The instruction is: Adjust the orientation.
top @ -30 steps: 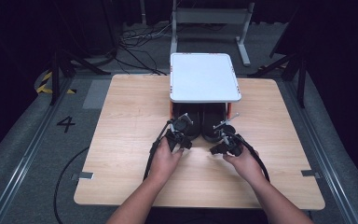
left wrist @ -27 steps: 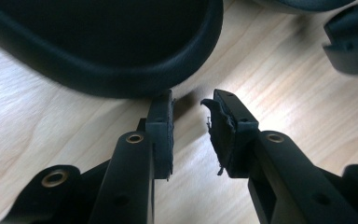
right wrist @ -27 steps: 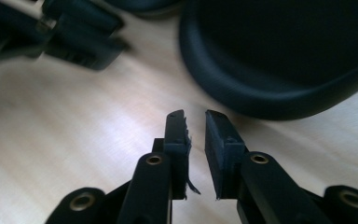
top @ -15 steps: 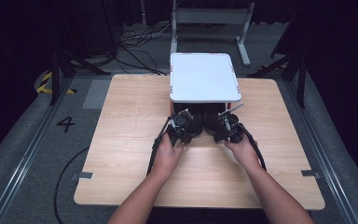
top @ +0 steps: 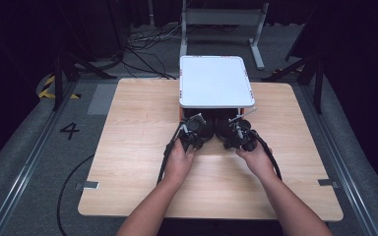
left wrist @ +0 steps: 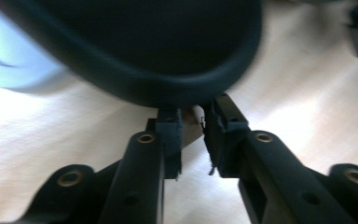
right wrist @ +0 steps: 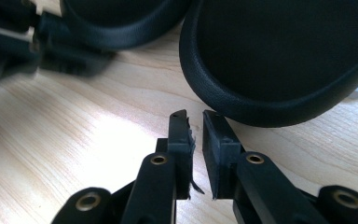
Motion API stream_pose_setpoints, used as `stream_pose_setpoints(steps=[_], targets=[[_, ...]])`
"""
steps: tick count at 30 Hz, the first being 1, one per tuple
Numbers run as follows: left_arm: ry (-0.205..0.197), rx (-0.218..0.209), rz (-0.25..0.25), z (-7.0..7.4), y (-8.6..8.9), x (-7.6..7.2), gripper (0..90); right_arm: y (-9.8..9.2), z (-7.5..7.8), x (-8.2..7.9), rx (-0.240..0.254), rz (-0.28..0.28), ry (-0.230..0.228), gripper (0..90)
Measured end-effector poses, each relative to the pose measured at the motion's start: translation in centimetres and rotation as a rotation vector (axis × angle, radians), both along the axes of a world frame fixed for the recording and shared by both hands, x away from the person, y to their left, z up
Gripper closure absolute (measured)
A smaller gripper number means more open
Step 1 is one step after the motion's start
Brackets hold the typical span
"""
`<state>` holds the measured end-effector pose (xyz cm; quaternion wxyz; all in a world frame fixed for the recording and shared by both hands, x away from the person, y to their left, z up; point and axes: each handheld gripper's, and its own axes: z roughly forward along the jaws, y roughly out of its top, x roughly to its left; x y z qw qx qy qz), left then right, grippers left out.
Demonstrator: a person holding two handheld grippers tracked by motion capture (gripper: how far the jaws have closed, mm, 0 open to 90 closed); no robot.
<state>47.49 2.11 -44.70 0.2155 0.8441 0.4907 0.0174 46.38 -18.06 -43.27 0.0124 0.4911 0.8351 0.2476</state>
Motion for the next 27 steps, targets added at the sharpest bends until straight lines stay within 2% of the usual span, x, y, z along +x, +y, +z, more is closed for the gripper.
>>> stream_pose_setpoints(steps=[3,6,8,10,13,17,19,22,23,25,27], targets=[[-0.01,-0.032,0.014,0.1,0.4,0.3,75.0,-0.2,0.2,-0.1,0.003,-0.007,-0.009,81.5],[-0.018,-0.018,0.006,0.3,0.4,0.2,72.7,-0.5,0.3,-0.2,-0.003,-0.003,-0.012,81.4],[0.007,-0.033,-0.004,0.4,0.6,0.1,68.7,-0.6,0.4,-0.1,0.0,-0.007,-0.013,81.8],[0.022,-0.044,-0.009,0.6,0.8,-0.3,66.5,-0.6,0.1,0.3,0.008,-0.008,0.013,84.3],[0.02,-0.054,-0.012,1.1,1.3,-0.8,65.3,-0.4,-0.1,1.0,0.024,-0.005,-0.002,85.2],[0.011,-0.082,-0.004,1.9,2.1,-1.4,62.4,-0.1,-0.2,1.1,-0.003,0.009,-0.025,85.5],[0.001,-0.094,-0.012,2.5,2.4,-2.0,61.0,-0.2,0.2,0.7,0.009,0.019,-0.031,80.8],[-0.012,-0.091,-0.018,3.1,2.7,-2.5,58.9,-0.4,1.4,-0.4,0.021,0.042,-0.069,77.1],[-0.03,-0.088,-0.031,3.8,3.2,-3.2,57.8,-0.7,2.0,-1.0,0.03,0.05,-0.089,74.3],[-0.041,-0.086,-0.045,4.4,3.8,-3.8,56.4,-1.3,2.8,-1.9,0.027,0.061,-0.125,70.1],[-0.046,-0.082,-0.051,4.7,4.1,-4.1,54.9,-1.8,3.2,-2.3,0.027,0.066,-0.138,68.6]])
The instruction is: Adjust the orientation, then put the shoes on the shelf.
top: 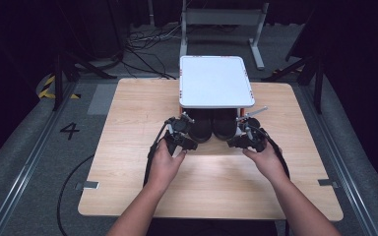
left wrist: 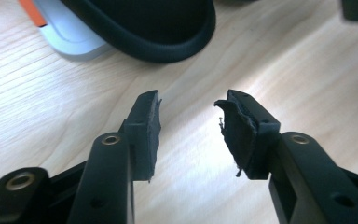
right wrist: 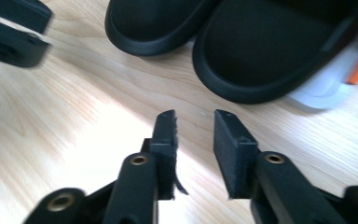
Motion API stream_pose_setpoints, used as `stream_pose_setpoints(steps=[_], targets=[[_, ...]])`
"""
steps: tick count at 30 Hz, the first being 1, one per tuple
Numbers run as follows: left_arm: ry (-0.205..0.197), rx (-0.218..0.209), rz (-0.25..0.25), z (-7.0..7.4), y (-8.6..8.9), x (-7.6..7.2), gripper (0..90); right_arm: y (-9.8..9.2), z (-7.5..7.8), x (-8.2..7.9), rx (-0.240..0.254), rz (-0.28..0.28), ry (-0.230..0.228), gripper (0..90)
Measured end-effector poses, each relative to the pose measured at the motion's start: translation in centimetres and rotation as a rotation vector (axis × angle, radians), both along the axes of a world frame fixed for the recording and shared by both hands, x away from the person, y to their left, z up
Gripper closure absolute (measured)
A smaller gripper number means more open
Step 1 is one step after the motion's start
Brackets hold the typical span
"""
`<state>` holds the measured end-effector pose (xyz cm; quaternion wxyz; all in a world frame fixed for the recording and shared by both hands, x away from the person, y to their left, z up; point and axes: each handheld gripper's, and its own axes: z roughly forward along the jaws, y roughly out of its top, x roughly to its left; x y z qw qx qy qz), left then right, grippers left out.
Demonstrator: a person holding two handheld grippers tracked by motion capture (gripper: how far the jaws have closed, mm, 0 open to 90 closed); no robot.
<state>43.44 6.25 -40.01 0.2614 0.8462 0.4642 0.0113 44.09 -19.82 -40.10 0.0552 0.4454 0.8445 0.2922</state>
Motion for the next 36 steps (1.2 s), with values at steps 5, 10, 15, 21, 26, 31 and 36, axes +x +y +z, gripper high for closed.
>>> stream_pose_setpoints(steps=[5,10,15,21,26,31,36], targets=[[-0.059,-0.014,-0.005,1.7,3.1,-2.0,50.4,-3.7,1.7,-1.6,0.011,-0.027,-0.088,61.4],[-0.114,-0.015,-0.047,2.5,5.8,-3.3,43.3,-7.3,3.1,-2.8,0.019,-0.062,-0.155,59.8],[-0.13,-0.019,-0.058,2.8,8.0,-4.1,39.2,-10.1,3.8,-3.8,0.012,-0.098,-0.194,59.5],[-0.129,-0.009,0.019,2.4,11.9,-4.6,37.8,-13.3,3.4,-5.0,0.0,-0.134,-0.233,59.5],[-0.109,0.037,0.068,1.2,14.8,-4.8,37.3,-14.9,1.9,-5.3,-0.03,-0.155,-0.22,59.7],[-0.077,0.077,0.105,-0.7,17.2,-5.0,37.5,-15.8,0.1,-5.4,-0.08,-0.145,-0.217,58.9],[-0.073,0.11,0.102,-2.3,18.7,-5.0,37.6,-16.9,-1.6,-5.5,-0.087,-0.124,-0.239,55.7]])
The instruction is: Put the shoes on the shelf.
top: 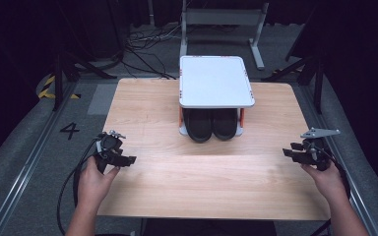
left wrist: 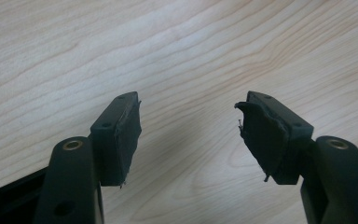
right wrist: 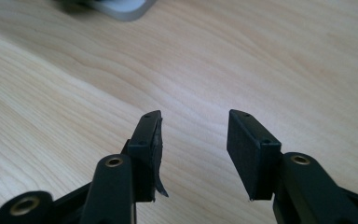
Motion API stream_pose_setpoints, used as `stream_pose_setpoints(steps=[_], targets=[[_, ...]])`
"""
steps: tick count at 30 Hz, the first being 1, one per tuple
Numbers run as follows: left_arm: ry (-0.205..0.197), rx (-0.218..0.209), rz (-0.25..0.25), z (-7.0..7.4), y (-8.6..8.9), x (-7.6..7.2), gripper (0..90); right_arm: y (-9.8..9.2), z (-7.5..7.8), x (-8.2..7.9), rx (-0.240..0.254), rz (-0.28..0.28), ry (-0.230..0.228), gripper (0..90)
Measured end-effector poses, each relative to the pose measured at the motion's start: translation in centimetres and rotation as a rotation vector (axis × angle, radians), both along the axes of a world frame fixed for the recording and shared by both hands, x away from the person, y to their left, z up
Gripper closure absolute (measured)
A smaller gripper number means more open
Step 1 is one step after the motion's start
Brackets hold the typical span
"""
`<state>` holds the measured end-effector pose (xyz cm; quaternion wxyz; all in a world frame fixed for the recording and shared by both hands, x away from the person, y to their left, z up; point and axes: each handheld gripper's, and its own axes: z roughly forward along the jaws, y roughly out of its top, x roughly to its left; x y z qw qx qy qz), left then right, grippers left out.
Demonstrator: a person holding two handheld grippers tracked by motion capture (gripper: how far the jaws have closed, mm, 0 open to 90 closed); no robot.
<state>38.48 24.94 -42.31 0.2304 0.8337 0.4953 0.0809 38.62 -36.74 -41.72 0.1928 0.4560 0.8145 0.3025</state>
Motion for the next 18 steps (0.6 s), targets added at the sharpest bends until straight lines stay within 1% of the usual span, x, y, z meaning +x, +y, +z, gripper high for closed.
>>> stream_pose_setpoints(steps=[2,3,5,6,7,8,9,10,11,14,15,16,17,18], targets=[[-0.001,0.006,-0.002,-0.7,0.4,0.1,37.9,-0.6,-1.0,0.2,0.013,-0.005,0.026,55.2],[-0.008,0.01,-0.01,-1.0,0.5,0.2,37.9,-0.7,-1.4,0.2,0.009,-0.006,0.028,53.9],[-0.024,0.011,-0.027,-1.7,0.9,0.2,38.0,-1.1,-2.2,0.3,-0.009,0.006,0.014,51.8],[-0.033,0.01,-0.036,-1.9,0.9,0.2,38.0,-1.4,-2.7,0.3,0.001,0.008,0.012,50.9],[-0.054,0.017,-0.053,-2.2,1.0,0.2,38.0,-1.6,-3.0,0.4,0.012,0.01,0.014,50.4],[-0.072,0.022,-0.056,-2.5,1.0,0.1,38.0,-1.8,-3.3,0.5,0.03,0.013,0.016,49.5],[-0.079,0.032,-0.06,-2.7,1.1,0.1,38.1,-1.9,-4.0,0.6,0.042,0.023,0.025,48.4],[-0.081,0.042,-0.052,-3.1,1.2,0.2,38.2,-1.9,-4.3,0.6,0.034,0.022,0.026,48.2],[-0.081,0.042,-0.052,-3.1,1.2,0.2,38.2,-1.9,-4.3,0.6,0.034,0.022,0.026,48.2],[-0.06,0.022,-0.031,-3.4,1.3,0.5,37.5,-1.7,-5.0,0.7,0.02,0.038,0.025,46.4],[-0.051,0.006,-0.017,-3.5,1.3,0.5,37.1,-1.6,-5.2,0.8,0.015,0.036,0.028,45.9],[-0.06,-0.004,-0.008,-3.6,1.3,0.6,36.3,-1.6,-5.3,0.9,0.016,0.031,0.036,45.0],[-0.058,-0.01,-0.008,-3.6,1.4,0.6,35.6,-1.6,-5.5,0.9,0.028,0.027,0.038,43.8],[-0.057,-0.021,0.0,-3.6,1.4,0.6,35.5,-1.6,-5.6,0.9,0.032,0.028,0.028,42.6]])
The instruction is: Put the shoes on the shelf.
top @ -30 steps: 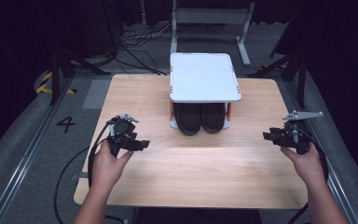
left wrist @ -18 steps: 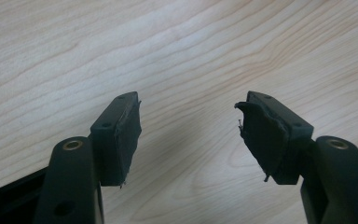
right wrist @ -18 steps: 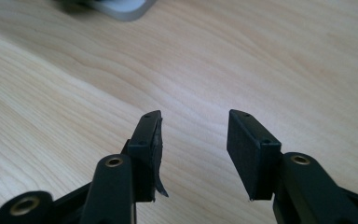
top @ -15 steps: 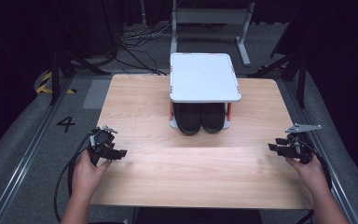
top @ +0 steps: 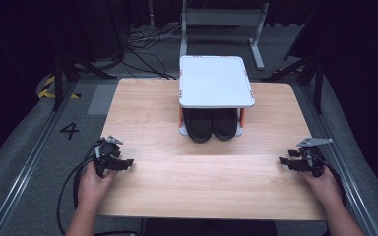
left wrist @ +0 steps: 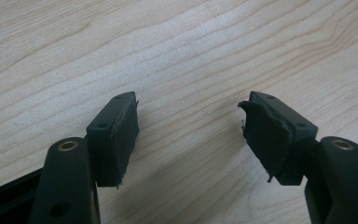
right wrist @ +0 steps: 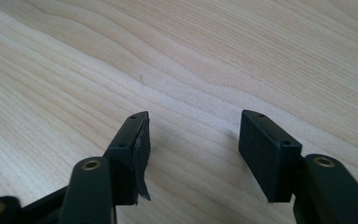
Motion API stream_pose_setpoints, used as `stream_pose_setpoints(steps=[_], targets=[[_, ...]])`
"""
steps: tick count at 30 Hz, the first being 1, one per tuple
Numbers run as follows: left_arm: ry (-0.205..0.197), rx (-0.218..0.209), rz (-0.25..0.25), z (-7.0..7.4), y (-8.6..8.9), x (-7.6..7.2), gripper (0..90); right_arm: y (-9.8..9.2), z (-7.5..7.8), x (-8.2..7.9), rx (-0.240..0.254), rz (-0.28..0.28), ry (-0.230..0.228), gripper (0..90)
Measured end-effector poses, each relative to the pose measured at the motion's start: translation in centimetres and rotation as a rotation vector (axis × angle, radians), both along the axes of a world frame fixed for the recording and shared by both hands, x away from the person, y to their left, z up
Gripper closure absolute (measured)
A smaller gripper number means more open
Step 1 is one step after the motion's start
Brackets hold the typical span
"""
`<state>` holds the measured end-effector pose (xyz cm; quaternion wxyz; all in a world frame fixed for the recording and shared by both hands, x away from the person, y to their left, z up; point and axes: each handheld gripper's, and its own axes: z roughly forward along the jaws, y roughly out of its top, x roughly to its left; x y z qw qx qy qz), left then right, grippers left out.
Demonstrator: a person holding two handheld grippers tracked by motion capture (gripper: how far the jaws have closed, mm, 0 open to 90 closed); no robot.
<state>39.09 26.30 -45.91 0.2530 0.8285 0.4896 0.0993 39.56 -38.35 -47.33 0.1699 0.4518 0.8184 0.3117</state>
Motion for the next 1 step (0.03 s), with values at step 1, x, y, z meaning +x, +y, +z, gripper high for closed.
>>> stream_pose_setpoints(steps=[1], targets=[[-0.002,-0.006,0.002,-0.03,-0.01,0.03,35.1,-0.01,-0.03,0.0,-0.002,0.0,-0.006,41.1]])
